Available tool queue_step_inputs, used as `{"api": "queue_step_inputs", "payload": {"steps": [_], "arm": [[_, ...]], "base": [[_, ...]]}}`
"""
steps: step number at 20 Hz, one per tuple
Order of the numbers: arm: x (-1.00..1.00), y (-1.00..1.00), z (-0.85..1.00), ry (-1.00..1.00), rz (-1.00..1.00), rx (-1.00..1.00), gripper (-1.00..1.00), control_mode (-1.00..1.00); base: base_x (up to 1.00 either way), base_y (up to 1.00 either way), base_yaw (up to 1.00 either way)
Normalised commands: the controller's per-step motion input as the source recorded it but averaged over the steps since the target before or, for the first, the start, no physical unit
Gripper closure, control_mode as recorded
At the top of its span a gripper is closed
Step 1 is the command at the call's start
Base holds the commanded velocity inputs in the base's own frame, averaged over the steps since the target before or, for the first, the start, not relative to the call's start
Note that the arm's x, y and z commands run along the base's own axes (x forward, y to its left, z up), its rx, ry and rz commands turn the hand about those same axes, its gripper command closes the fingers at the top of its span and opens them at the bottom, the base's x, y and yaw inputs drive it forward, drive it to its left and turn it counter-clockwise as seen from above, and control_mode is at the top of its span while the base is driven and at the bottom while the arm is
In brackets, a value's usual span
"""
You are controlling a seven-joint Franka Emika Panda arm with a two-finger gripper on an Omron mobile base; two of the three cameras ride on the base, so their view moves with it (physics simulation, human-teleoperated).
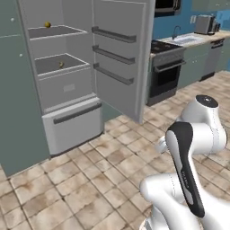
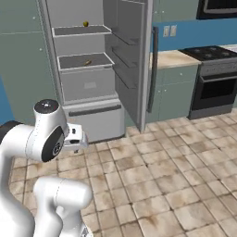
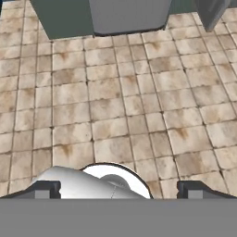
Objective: Pick up the banana and peach from the fridge and place one fruit on each plate on the dining counter.
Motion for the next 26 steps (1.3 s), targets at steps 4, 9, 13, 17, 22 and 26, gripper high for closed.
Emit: {"api": "queue_step_inputs", "payload": {"steps": [4, 9, 13, 17, 22, 26], "arm": [[0.00, 0.00, 0.00, 0.00, 0.00, 0.00, -1.00, 1.00], [0.00, 0.00, 0.00, 0.00, 0.00, 0.00, -1.00, 1.00], [0.00, 0.00, 0.00, 0.00, 0.00, 0.00, -1.00, 1.00], [0.00, 0.00, 0.00, 0.00, 0.00, 0.00, -1.00, 1.00], [0.00, 0.00, 0.00, 0.00, 0.00, 0.00, -1.00, 1.00], [0.00, 0.00, 0.00, 0.00, 0.00, 0.00, -1.00, 1.00]], "base": [[0.73, 0.51, -0.01], [0.66, 0.44, 0.00], [0.57, 0.31, 0.00], [0.58, 0.15, 0.05], [0.67, 0.02, 0.08], [0.72, 0.00, 0.14]]}}
